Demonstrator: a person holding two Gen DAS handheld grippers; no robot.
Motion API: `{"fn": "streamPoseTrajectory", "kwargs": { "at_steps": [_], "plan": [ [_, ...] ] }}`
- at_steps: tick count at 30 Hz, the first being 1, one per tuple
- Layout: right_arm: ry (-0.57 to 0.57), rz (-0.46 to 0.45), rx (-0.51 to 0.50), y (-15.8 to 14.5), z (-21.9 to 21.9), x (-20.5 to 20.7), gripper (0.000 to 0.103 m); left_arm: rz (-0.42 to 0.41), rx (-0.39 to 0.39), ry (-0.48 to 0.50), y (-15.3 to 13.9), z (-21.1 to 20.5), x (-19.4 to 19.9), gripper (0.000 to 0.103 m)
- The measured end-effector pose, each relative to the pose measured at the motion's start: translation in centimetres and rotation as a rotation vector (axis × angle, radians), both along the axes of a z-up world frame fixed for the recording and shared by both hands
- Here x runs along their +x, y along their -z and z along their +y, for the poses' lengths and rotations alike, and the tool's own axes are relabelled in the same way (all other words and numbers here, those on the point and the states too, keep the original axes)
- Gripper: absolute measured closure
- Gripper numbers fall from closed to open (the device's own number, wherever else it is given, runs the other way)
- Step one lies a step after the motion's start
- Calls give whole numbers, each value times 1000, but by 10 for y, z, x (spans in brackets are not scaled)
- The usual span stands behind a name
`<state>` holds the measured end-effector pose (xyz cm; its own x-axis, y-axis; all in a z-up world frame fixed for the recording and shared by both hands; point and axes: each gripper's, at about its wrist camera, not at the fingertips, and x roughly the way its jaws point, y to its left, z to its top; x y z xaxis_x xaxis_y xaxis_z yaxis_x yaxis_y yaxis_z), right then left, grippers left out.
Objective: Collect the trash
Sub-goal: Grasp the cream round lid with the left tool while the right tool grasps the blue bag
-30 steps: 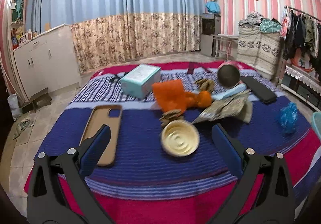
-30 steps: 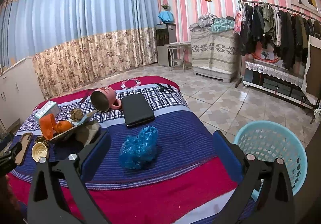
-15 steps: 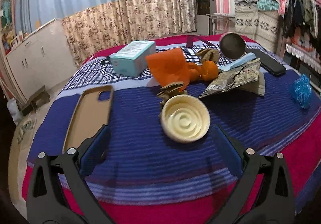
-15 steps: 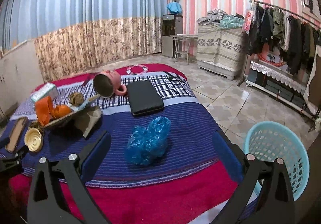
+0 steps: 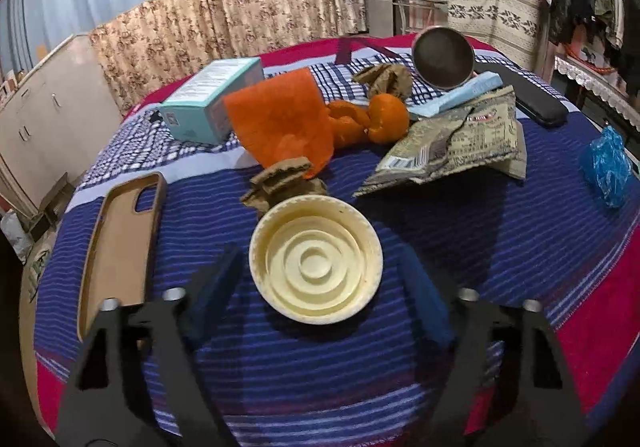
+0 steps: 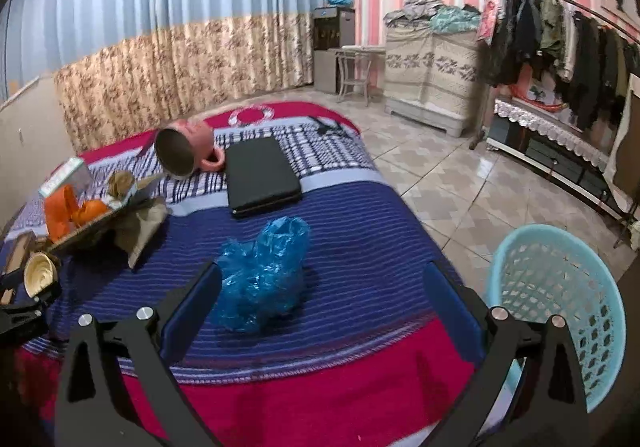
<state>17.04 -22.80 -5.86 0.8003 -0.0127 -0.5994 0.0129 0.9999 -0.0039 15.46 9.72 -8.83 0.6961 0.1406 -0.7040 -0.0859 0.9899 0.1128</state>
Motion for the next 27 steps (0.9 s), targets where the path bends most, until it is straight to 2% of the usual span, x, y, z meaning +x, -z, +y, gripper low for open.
{"fn": "streamPoseTrajectory", "kwargs": {
  "at_steps": [2, 9, 10, 11, 12, 13, 14, 16, 21, 27],
  "plan": [
    [-21, 14, -4, 5, 9, 6, 5, -3, -23, 1, -1, 3, -4, 41],
    [-72, 84, -60, 25, 37, 27, 7, -30, -50, -14, -7, 12, -14, 42],
    [-82, 94, -51, 27, 37, 27, 14, -38, -53, -17, -9, 14, -15, 42],
    [-97, 108, -42, 29, 37, 27, 29, -52, -56, -22, -12, 14, -18, 42],
    [-115, 128, -33, 32, 38, 28, 37, -59, -56, -24, -15, 15, -19, 42],
    [-127, 137, -26, 34, 39, 28, 51, -72, -57, -25, -19, 16, -21, 42],
    [-139, 139, -17, 33, 39, 27, 59, -83, -57, -23, -23, 15, -23, 42],
    [-139, 115, -22, 27, 38, 23, 63, -105, -52, -18, -32, 15, -26, 42],
    [-99, 13, 15, -3, 23, 6, 65, -161, -35, -2, -57, 7, -28, 42],
    [-20, -87, 4, -34, -7, -24, 65, -208, -43, 36, -81, -17, -22, 42]
  ]
}}
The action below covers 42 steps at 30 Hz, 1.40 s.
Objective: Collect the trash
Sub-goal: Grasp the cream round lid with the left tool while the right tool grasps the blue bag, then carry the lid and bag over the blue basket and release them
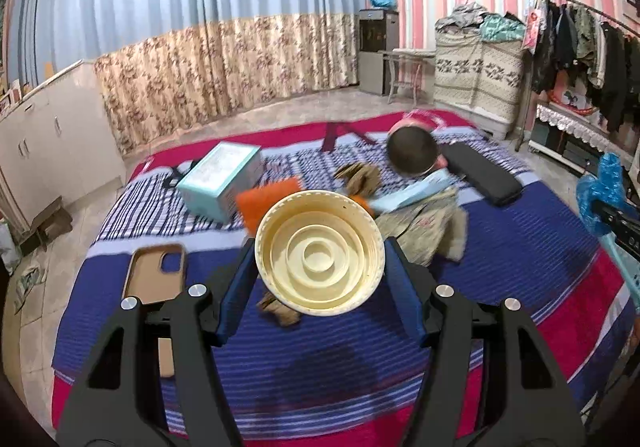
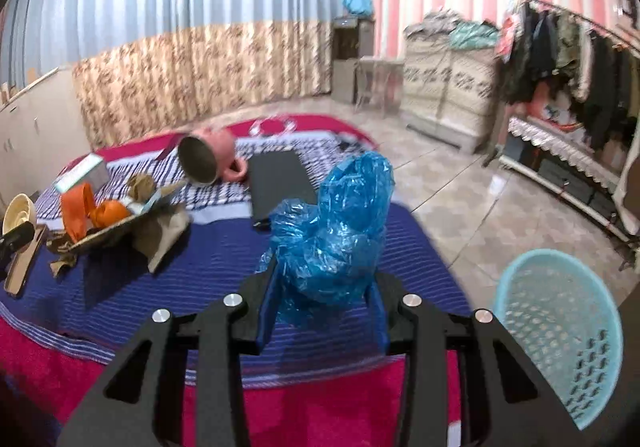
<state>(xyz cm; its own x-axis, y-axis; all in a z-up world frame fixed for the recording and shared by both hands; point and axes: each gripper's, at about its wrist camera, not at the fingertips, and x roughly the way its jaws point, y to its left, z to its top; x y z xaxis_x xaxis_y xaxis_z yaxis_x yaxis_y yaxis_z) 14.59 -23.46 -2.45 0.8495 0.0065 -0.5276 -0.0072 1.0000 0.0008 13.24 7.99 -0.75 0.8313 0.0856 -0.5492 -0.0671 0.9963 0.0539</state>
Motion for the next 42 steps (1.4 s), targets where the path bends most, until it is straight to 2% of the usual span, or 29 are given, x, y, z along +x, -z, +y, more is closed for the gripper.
{"fn": "streamPoseTrajectory", "kwargs": {
  "at_steps": [7, 12, 15, 19, 25, 30, 37, 42],
  "plan": [
    [111, -78, 37, -25, -45, -27, 65, -73, 2, 82, -26, -49, 5, 42],
    [256, -110, 56, -34, -89, -53, 65, -125, -24, 172, -49, -100, 14, 42],
    [358, -119, 66, -32, -119, -68, 65, -144, -32, 249, -58, -138, 18, 42],
    [448, -126, 136, -26, -160, -81, 65, -158, -56, 327, -65, -189, 25, 42],
    [523, -147, 134, -26, -188, -90, 65, -170, -66, 432, -71, -258, 31, 42],
    [581, -153, 126, -25, -210, -108, 65, -150, -90, 518, -67, -315, 37, 42],
    [667, -137, 186, -11, -242, -121, 65, -126, -75, 659, -49, -386, 31, 42],
    [702, -136, 193, -5, -254, -124, 65, -95, -61, 739, -19, -415, 32, 42]
  ]
}}
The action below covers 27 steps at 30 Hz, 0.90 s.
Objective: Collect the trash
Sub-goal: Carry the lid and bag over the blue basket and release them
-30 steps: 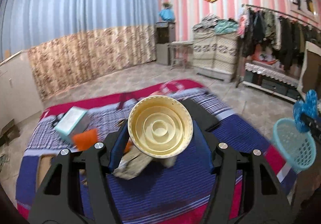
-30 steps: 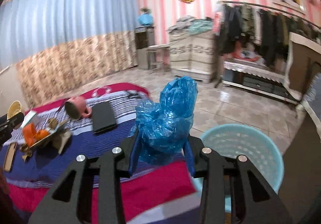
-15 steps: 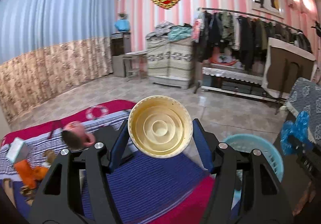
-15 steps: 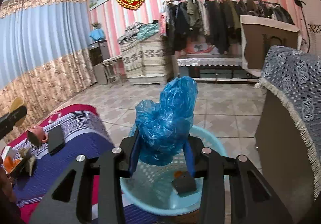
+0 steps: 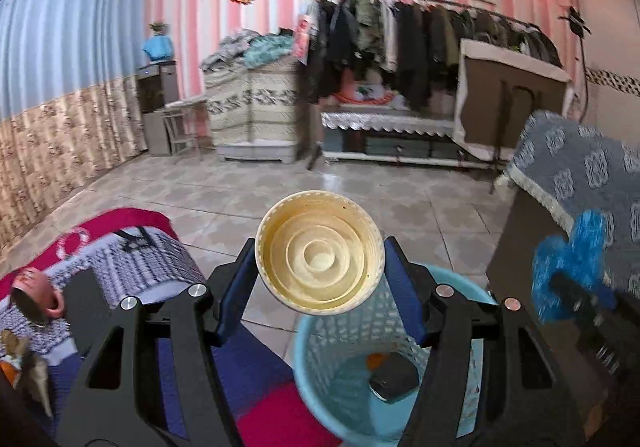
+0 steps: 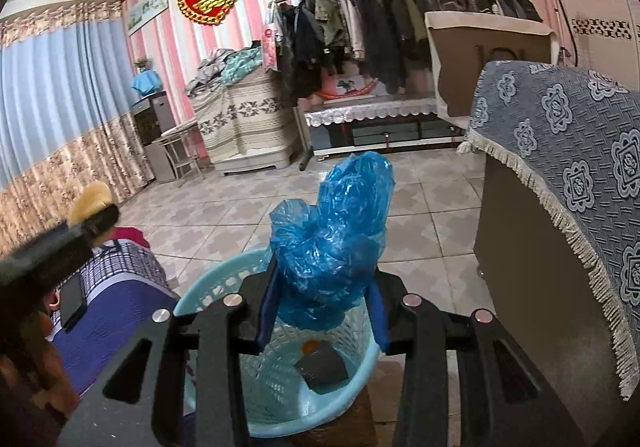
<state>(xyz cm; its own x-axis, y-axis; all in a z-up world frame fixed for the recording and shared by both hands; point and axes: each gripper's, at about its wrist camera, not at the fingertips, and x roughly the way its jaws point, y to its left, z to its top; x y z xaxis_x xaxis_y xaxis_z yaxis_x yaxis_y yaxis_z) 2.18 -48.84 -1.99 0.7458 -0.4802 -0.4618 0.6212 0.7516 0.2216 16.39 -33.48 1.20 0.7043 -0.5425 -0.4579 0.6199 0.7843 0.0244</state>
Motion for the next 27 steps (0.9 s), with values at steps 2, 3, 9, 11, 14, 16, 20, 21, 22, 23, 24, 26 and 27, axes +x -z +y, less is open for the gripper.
{"fn": "streamPoseTrajectory", "kwargs": {
  "at_steps": [2, 3, 9, 11, 14, 16, 20, 21, 22, 23, 24, 26, 27],
  "plan": [
    [-4, 3, 4, 4, -2, 2, 65, 20, 24, 7, 19, -1, 2, 42],
    [-7, 6, 3, 5, -3, 3, 65, 32, 38, 4, 27, -2, 6, 42],
    [-32, 38, -10, 11, 4, 17, 64, 115, 59, -5, 59, 2, 29, 42],
    [-36, 42, 2, 13, 4, 19, 64, 133, 67, -1, 67, 1, 32, 42],
    [-44, 65, 13, 20, 3, 23, 64, 109, 100, 10, 76, -11, 25, 42],
    [-43, 72, 15, 21, 3, 24, 64, 81, 114, 22, 76, -17, 19, 42],
    [-28, 75, 22, 23, 1, 22, 64, 52, 115, 45, 74, -25, 12, 41],
    [-24, 77, 28, 24, 0, 22, 64, 46, 119, 47, 74, -28, 11, 41],
    [-22, 79, 31, 25, -1, 22, 64, 42, 122, 49, 74, -29, 10, 42],
    [-20, 81, 35, 26, -2, 23, 64, 40, 123, 50, 74, -29, 10, 41],
    [-18, 84, 37, 26, -3, 24, 64, 42, 120, 48, 74, -29, 10, 41],
    [-16, 86, 38, 26, -3, 24, 64, 46, 110, 48, 73, -29, 11, 37],
    [-16, 86, 37, 26, -3, 24, 64, 46, 104, 45, 72, -29, 11, 34]
  ]
}}
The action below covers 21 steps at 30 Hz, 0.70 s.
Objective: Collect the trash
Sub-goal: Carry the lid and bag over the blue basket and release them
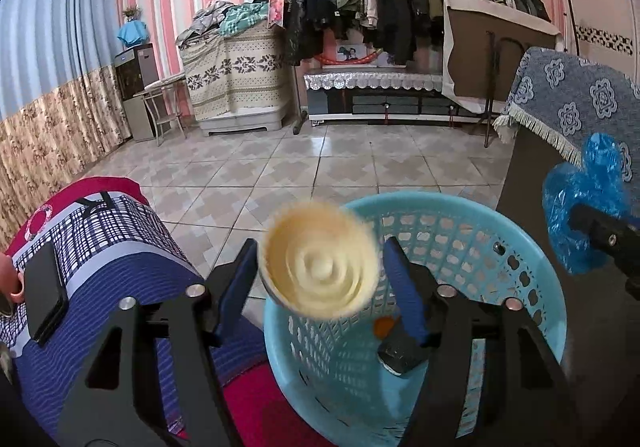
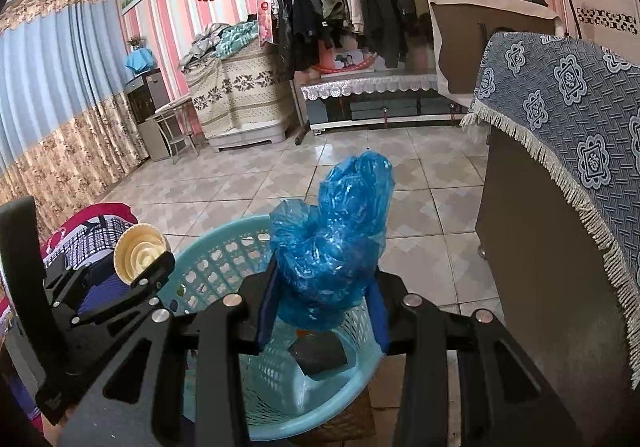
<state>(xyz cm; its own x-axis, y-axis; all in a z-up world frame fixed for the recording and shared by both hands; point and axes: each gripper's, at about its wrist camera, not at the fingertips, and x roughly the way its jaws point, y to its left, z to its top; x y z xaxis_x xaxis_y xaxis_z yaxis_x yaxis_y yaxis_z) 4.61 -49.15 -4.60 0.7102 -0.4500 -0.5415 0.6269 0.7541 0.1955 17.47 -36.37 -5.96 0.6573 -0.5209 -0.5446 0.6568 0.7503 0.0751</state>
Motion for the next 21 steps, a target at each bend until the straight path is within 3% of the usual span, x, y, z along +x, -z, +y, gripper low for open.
{"fn": "streamPoseTrajectory", "kwargs": {
  "at_steps": [2, 9, 17, 21],
  "plan": [
    [0, 2, -2, 0, 0, 0, 64, -9, -13, -11, -2, 1, -1, 26],
    [-9, 22, -8, 3, 7, 6, 64, -27, -27, -22, -12, 6, 2, 22],
    [-62, 59, -15, 13, 20, 31, 63, -54, -78, -83, -35, 41, 17, 10],
    [-81, 77, -8, 20, 24, 45, 63, -54, -92, -113, -39, 54, 28, 9]
  ]
}}
